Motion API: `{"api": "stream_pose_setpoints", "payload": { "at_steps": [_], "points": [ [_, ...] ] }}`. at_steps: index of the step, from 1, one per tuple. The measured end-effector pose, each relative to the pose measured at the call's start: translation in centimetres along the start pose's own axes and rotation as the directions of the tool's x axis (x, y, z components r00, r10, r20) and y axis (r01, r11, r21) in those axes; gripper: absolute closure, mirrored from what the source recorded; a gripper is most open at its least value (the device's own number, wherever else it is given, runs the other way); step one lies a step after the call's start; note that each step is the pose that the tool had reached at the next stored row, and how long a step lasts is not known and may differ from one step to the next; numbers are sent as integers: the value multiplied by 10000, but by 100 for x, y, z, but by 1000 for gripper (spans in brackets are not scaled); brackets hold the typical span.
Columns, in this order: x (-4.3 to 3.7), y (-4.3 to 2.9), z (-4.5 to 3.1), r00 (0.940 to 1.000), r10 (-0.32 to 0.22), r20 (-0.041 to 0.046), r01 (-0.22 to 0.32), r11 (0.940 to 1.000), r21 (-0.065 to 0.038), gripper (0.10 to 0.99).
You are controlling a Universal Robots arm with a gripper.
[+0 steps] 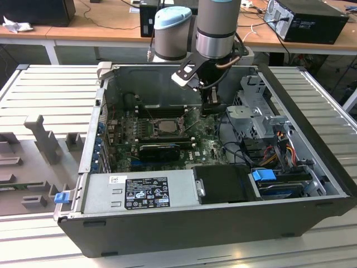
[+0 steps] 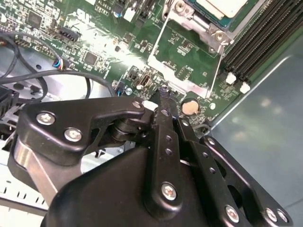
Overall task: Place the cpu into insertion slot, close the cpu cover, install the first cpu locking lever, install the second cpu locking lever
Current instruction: 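Close the cpu cover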
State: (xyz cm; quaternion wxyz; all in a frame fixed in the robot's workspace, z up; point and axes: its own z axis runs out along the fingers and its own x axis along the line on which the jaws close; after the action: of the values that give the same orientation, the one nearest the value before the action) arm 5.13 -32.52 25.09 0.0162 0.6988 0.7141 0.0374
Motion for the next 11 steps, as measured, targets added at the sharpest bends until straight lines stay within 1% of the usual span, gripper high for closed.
{"api": "stream_pose_setpoints", "payload": {
  "at_steps": [1,2,3,5,6,11],
  "points": [
    [-1,0,19,10000,-3,-6,3,10000,35,980],
    [-2,-1,24,10000,6,-33,-6,9999,162,980],
    [-2,-1,28,10000,9,-56,-8,9997,241,980],
    [-1,-1,35,9999,17,-106,-14,9994,352,980],
    [-2,-2,38,9999,20,-121,-16,9993,362,980],
    [-2,-10,42,9999,22,-122,-17,9993,365,980]
  ]
}}
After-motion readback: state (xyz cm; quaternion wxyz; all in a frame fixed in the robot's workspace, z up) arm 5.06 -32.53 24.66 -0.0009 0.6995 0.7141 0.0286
